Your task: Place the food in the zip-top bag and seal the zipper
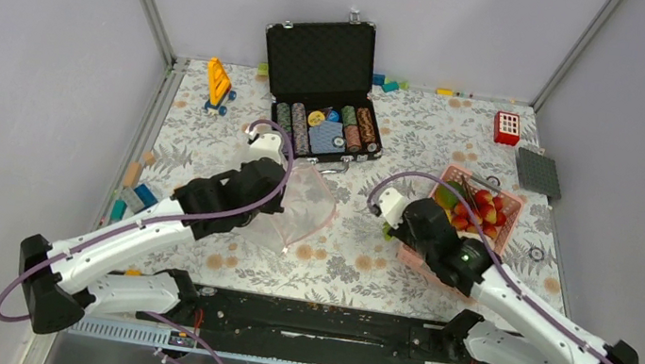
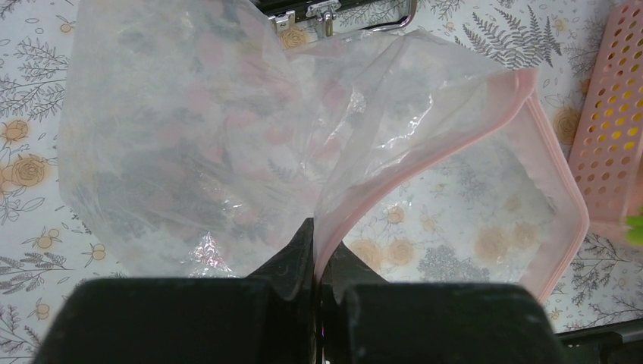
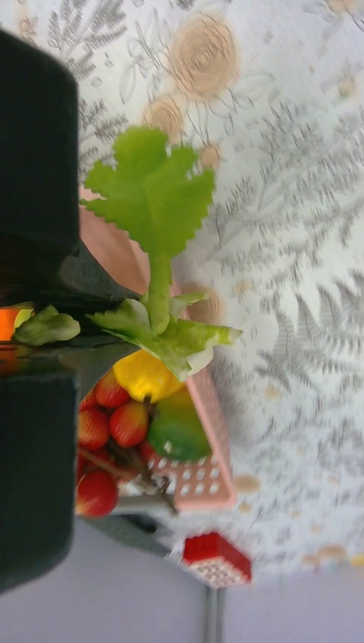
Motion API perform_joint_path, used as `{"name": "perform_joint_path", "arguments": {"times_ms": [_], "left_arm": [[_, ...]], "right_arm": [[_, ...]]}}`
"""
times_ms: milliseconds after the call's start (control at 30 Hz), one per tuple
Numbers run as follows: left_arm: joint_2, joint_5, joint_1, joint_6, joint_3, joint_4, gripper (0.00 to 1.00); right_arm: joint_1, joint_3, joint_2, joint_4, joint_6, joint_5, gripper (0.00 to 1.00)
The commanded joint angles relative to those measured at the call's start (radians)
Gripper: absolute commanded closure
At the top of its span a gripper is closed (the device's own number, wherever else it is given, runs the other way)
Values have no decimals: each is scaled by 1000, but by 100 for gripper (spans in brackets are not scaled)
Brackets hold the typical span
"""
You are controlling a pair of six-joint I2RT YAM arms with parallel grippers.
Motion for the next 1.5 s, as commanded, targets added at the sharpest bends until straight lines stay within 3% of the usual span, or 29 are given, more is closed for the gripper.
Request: {"name": "perform_joint_path", "arguments": {"times_ms": [0, 67, 133, 333, 567, 633, 833, 1033, 1233, 1467], "left_arm": [[8, -2, 2, -19, 63, 15, 100], [32, 19, 2, -32, 96, 10, 100], [66, 46, 2, -44, 136, -1, 100], [187, 139, 2, -87, 294, -69, 100], [264, 201, 2, -103, 357, -82, 100], [282, 205, 3, -109, 364, -82, 100], [350, 230, 3, -100, 400, -81, 100], [389, 274, 3, -93, 421, -66, 100], [365, 304, 2, -82, 413, -64, 100], [328, 333, 2, -77, 410, -64, 100]], "right_arm": [[6, 48, -137, 62, 75, 258, 100], [6, 58, -205, 127, 100, 339, 100], [6, 69, -277, 181, 119, 318, 100], [7, 52, -497, 333, 156, 221, 100], [6, 68, -655, 516, 229, -2, 100], [6, 105, -648, 538, 265, -22, 100], [6, 233, -544, 581, 374, -278, 100], [6, 263, -443, 680, 522, -463, 100], [6, 248, -337, 734, 629, -527, 100], [6, 105, -282, 862, 713, -545, 100]]}}
